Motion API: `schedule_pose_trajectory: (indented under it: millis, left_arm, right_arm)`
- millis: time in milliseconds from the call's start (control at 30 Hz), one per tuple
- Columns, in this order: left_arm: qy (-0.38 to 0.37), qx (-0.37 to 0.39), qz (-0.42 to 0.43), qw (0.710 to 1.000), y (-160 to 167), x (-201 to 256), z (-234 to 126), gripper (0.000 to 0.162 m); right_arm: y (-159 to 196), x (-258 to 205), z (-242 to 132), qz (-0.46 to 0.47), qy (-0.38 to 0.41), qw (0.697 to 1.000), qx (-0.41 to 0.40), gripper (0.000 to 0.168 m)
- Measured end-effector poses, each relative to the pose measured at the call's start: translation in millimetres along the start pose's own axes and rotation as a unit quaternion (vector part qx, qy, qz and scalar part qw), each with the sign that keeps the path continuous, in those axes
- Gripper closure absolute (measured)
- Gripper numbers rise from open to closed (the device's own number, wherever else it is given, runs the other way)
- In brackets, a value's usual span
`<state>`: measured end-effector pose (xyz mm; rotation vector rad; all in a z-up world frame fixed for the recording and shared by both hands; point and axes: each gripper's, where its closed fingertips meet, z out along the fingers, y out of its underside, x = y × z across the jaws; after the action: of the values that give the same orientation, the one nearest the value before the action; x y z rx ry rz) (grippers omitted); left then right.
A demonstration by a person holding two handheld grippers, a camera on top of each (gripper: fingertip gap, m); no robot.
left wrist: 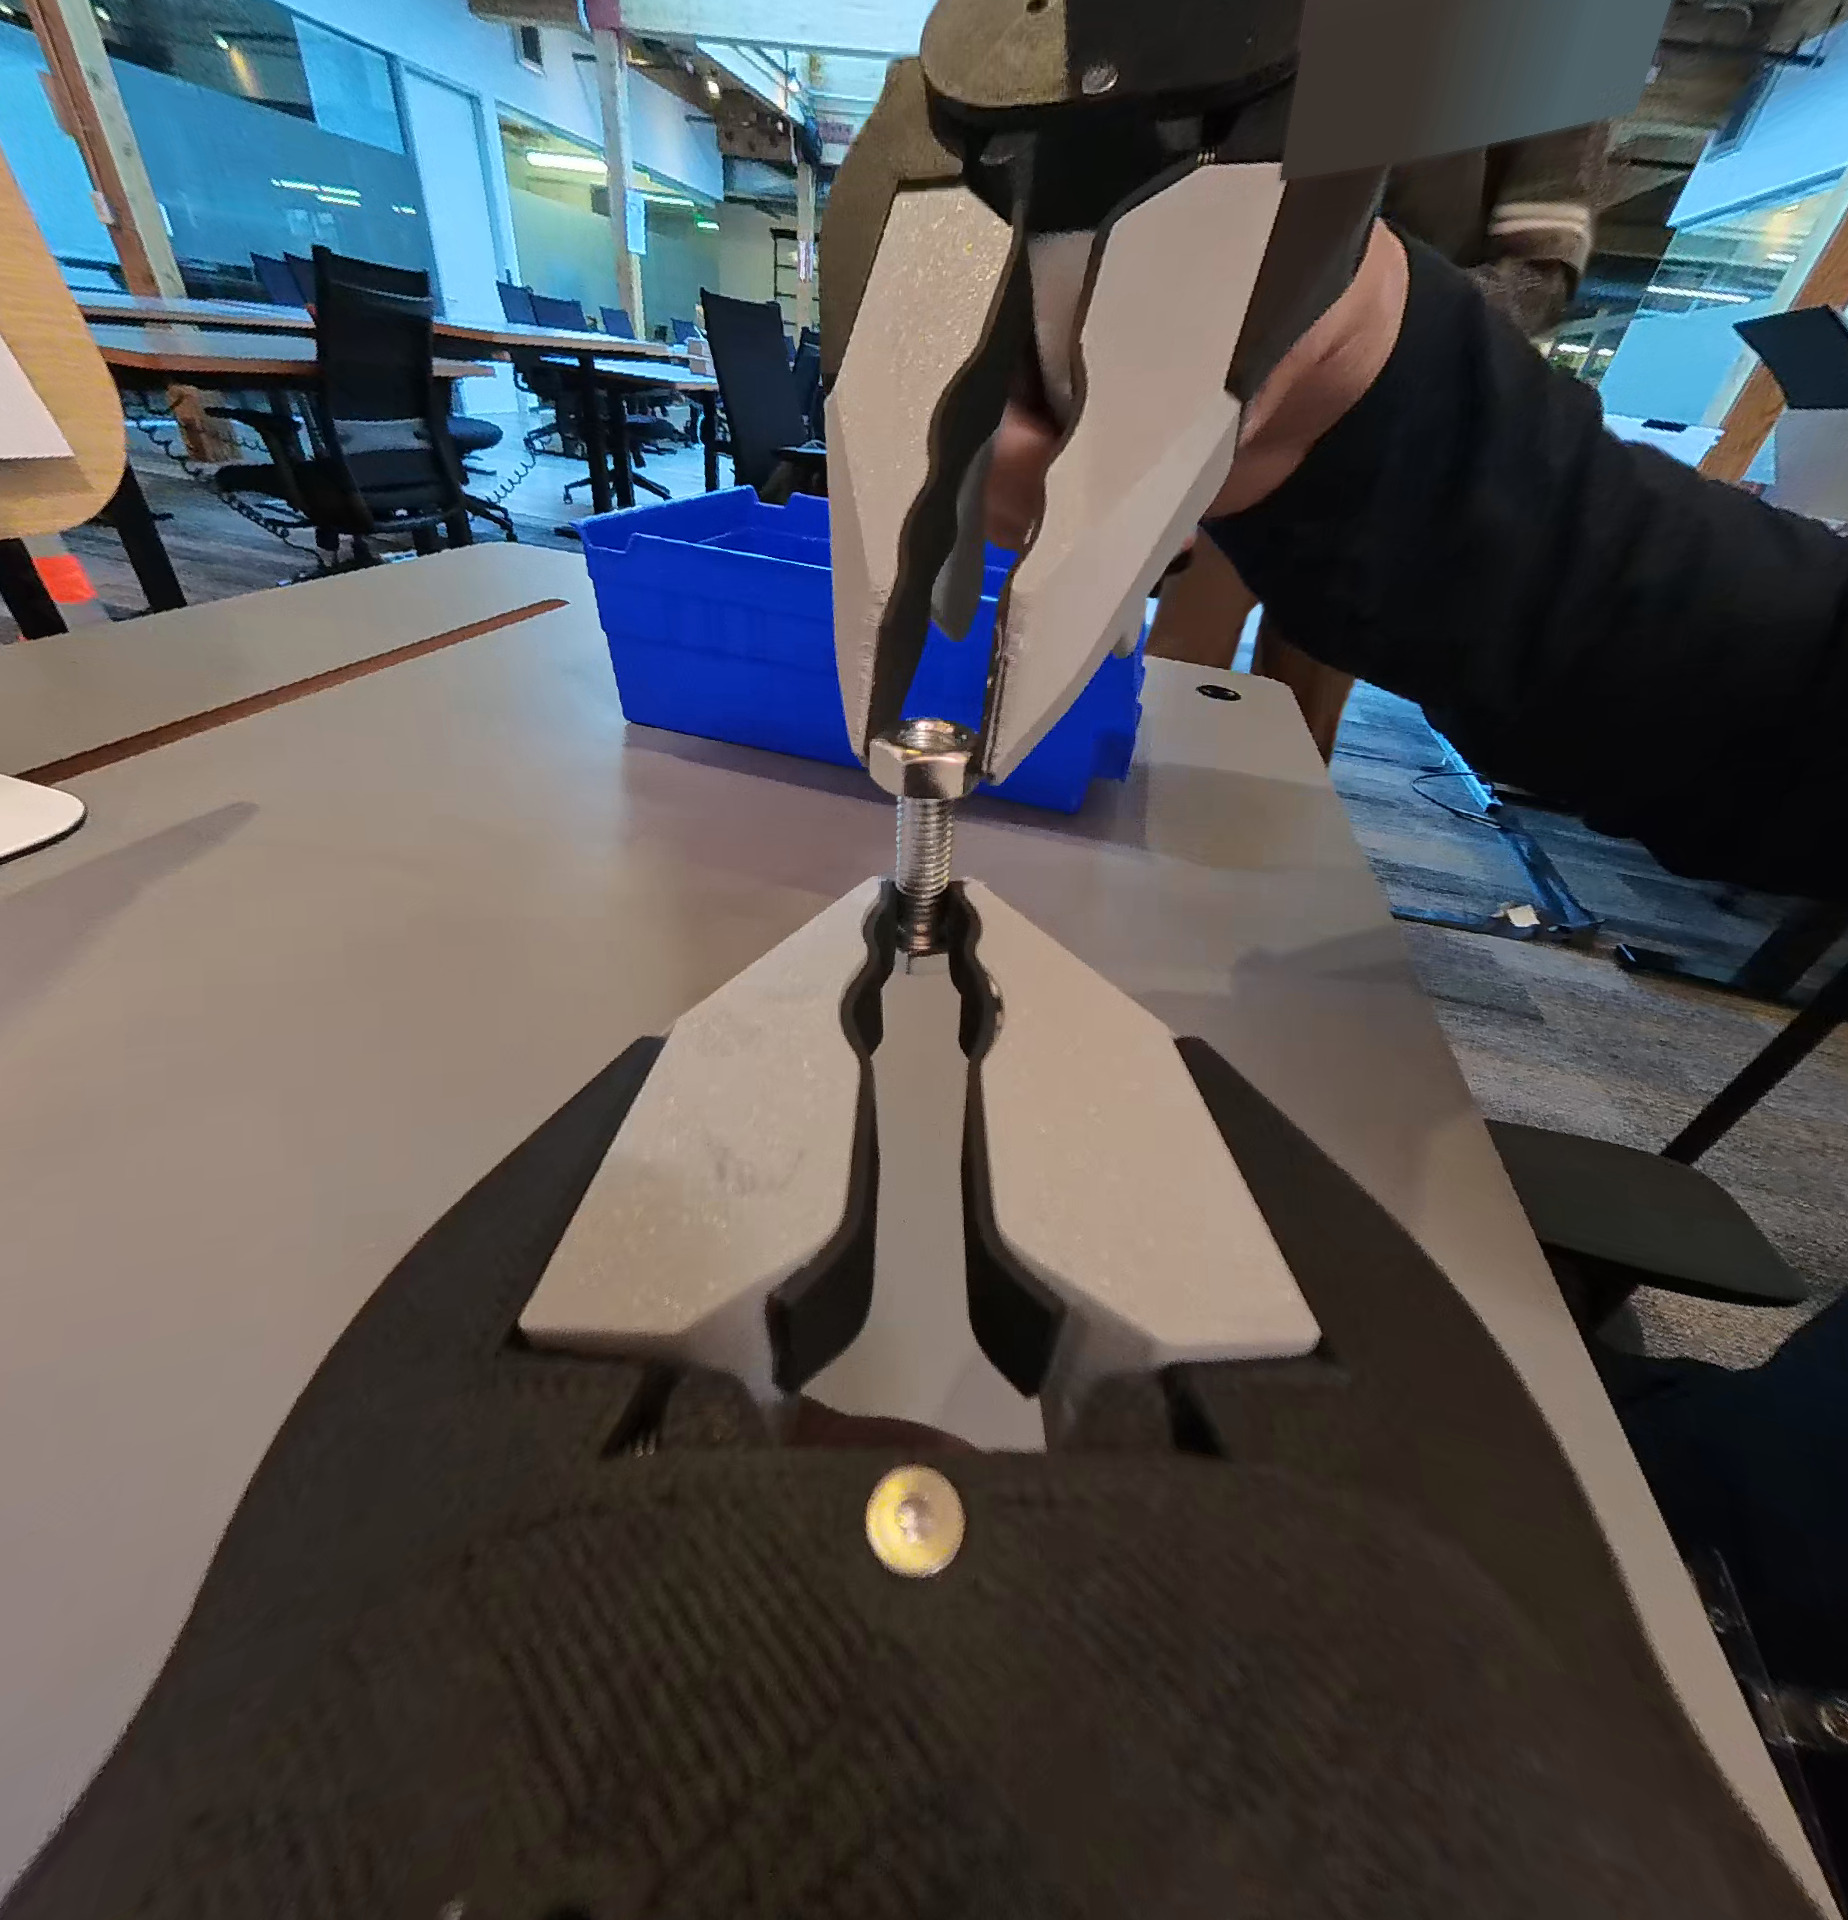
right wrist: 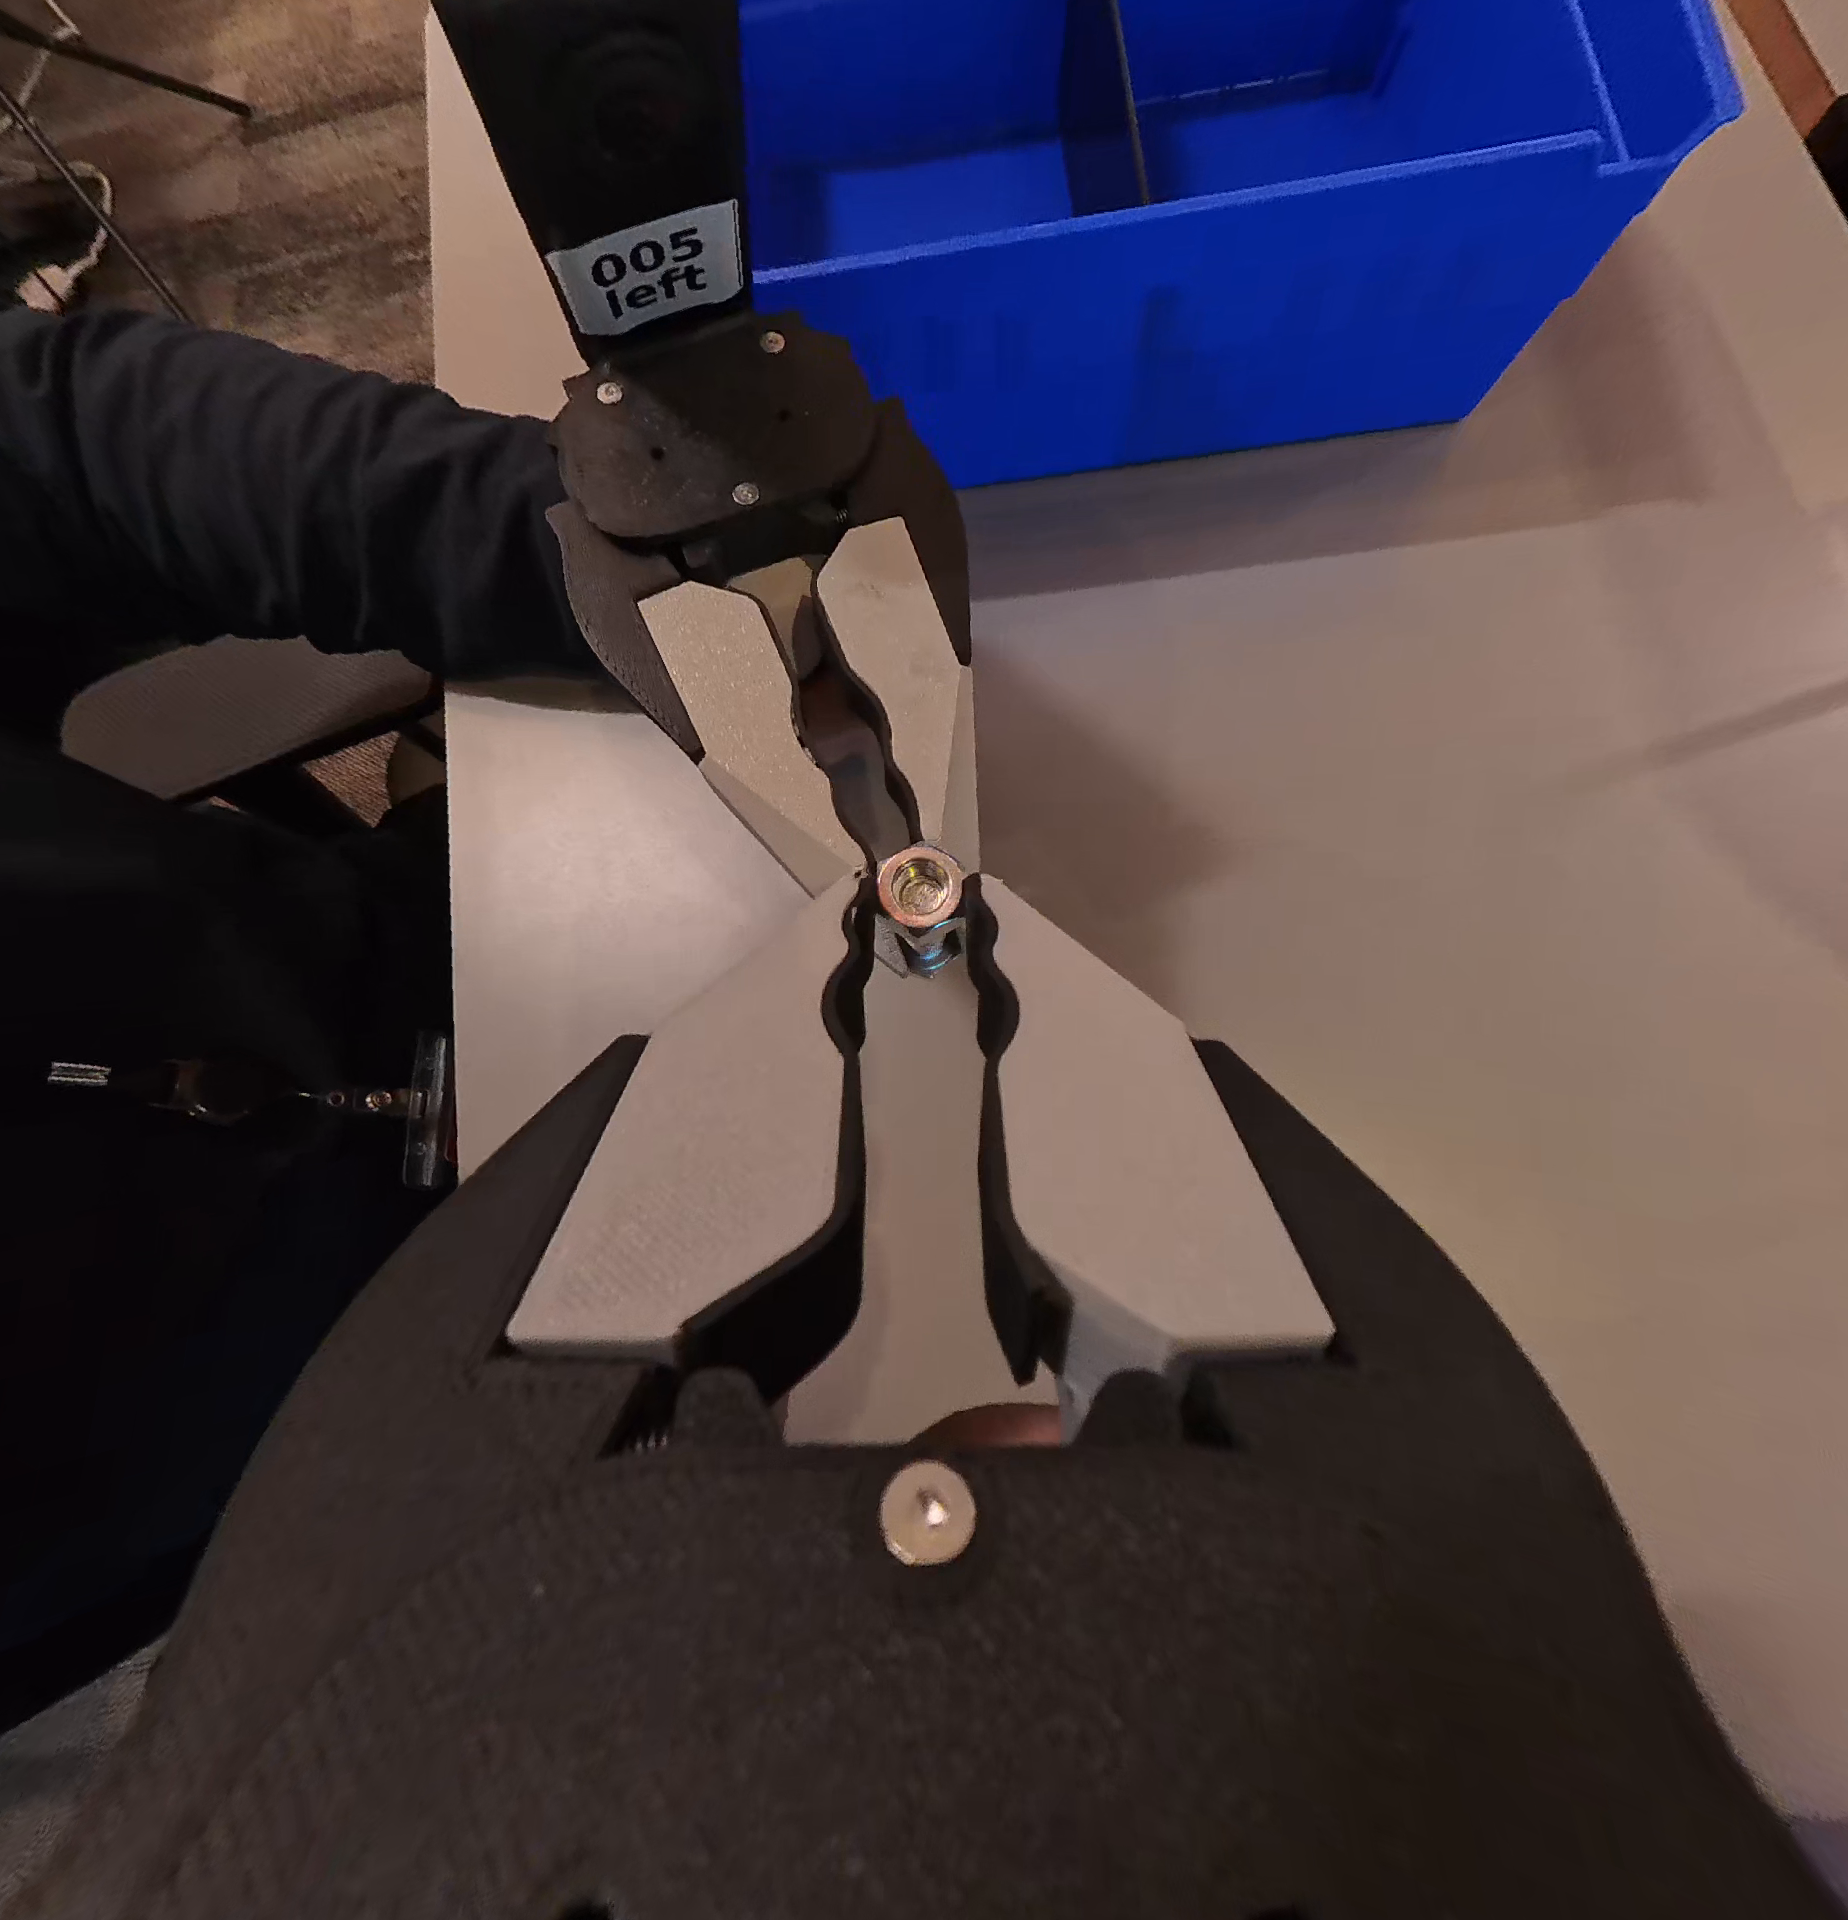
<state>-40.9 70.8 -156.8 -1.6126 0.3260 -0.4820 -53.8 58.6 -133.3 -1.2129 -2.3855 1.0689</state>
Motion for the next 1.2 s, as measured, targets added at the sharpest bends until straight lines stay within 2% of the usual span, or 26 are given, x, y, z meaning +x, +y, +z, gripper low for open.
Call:
schedule_pose_trajectory:
  millis: [333,500,633,800,1033,1200]
  left_arm:
    - [-0.011,-0.015,0.011,1.000,5,-1,2,0.155]
    - [-0.014,-0.009,0.004,1.000,3,-3,1,0.155]
    - [-0.014,-0.006,0.002,1.000,2,-3,0,0.155]
    - [-0.014,0.000,0.000,1.000,-1,-4,-1,0.155]
    - [-0.011,0.000,0.001,1.000,-1,-2,0,0.155]
    - [-0.013,0.009,-0.007,1.000,-3,-3,-2,0.155]
  right_arm:
    - [5,2,2,0.002,0.009,1.000,-0.010,0.154]
    - [2,3,1,0.011,0.010,1.000,0.011,0.154]
    - [-1,1,-1,0.018,0.001,0.999,0.040,0.142]
    - [-8,0,-14,0.011,-0.001,0.990,0.139,0.129]
    - [-9,1,-18,0.010,-0.036,0.952,0.304,0.122]
    - [-7,1,-16,0.003,-0.059,0.932,0.358,0.113]
